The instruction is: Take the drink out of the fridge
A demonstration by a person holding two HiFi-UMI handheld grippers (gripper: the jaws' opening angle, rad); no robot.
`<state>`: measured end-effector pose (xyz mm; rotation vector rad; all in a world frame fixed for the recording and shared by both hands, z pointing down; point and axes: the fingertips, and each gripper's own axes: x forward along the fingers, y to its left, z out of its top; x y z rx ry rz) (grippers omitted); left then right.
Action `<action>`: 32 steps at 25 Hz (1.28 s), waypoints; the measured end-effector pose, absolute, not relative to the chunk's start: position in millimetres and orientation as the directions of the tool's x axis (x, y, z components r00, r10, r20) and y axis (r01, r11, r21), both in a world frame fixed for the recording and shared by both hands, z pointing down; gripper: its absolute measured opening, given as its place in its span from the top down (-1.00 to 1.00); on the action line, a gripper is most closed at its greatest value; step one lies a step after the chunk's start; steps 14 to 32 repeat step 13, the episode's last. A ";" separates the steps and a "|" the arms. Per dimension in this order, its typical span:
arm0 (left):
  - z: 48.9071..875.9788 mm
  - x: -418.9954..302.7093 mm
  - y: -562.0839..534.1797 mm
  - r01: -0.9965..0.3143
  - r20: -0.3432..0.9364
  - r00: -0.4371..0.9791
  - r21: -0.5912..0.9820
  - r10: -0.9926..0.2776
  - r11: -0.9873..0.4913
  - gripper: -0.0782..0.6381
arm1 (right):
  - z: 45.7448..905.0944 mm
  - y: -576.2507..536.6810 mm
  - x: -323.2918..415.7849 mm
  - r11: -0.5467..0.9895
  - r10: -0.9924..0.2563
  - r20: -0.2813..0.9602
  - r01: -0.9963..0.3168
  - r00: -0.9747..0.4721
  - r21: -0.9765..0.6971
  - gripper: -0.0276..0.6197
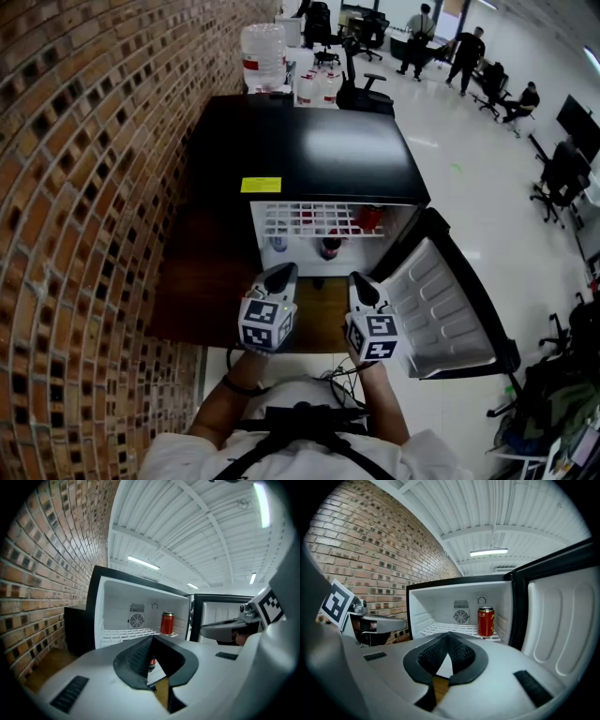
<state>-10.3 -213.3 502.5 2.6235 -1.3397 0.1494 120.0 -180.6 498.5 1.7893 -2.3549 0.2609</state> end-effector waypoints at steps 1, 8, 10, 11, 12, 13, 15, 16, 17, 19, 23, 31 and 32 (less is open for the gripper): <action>502.3 -10.0 -213.1 -0.810 0.176 0.587 0.125 -0.790 -0.573 0.77 | 498.3 -180.4 119.8 0.263 -0.934 0.242 -0.964 -0.264 -0.034 0.89; 504.5 -8.8 -213.0 -0.806 0.186 0.591 0.134 -0.784 -0.576 0.77 | 498.3 -180.2 118.7 0.267 -0.934 0.240 -0.963 -0.267 -0.033 0.89; 505.5 -8.9 -213.1 -0.807 0.189 0.591 0.136 -0.784 -0.575 0.77 | 498.7 -180.3 118.5 0.267 -0.933 0.241 -0.963 -0.267 -0.034 0.89; 505.6 -8.7 -212.9 -0.807 0.189 0.591 0.138 -0.785 -0.574 0.77 | 499.0 -180.2 118.4 0.268 -0.933 0.241 -0.963 -0.268 -0.034 0.89; 505.5 -8.5 -212.8 -0.807 0.189 0.591 0.138 -0.785 -0.574 0.77 | 499.2 -180.1 118.3 0.269 -0.932 0.241 -0.963 -0.269 -0.034 0.89; 505.3 -8.3 -212.6 -0.807 0.188 0.591 0.139 -0.785 -0.574 0.77 | 499.4 -180.0 118.3 0.270 -0.932 0.242 -0.962 -0.270 -0.033 0.89; 505.3 -8.3 -212.6 -0.807 0.188 0.591 0.139 -0.785 -0.574 0.77 | 499.4 -180.0 118.3 0.270 -0.932 0.242 -0.962 -0.270 -0.033 0.89; 505.3 -8.3 -212.6 -0.807 0.188 0.591 0.139 -0.785 -0.574 0.77 | 499.4 -180.0 118.3 0.270 -0.932 0.242 -0.962 -0.270 -0.033 0.89; 505.3 -8.3 -212.6 -0.807 0.188 0.591 0.139 -0.785 -0.574 0.77 | 499.4 -180.0 118.3 0.270 -0.932 0.242 -0.962 -0.270 -0.033 0.89; 505.3 -8.3 -212.6 -0.807 0.188 0.591 0.139 -0.785 -0.574 0.77 | 499.4 -180.0 118.3 0.270 -0.932 0.242 -0.962 -0.270 -0.033 0.89; 505.3 -8.3 -212.6 -0.807 0.188 0.591 0.139 -0.785 -0.574 0.77 | 499.4 -180.0 118.3 0.270 -0.932 0.242 -0.962 -0.270 -0.033 0.89; 505.3 -8.3 -212.6 -0.807 0.188 0.591 0.139 -0.785 -0.574 0.77 | 499.4 -180.0 118.3 0.270 -0.932 0.242 -0.962 -0.270 -0.033 0.89; 505.3 -8.3 -212.6 -0.807 0.188 0.591 0.139 -0.785 -0.574 0.77 | 499.4 -180.0 118.3 0.270 -0.932 0.242 -0.962 -0.270 -0.033 0.89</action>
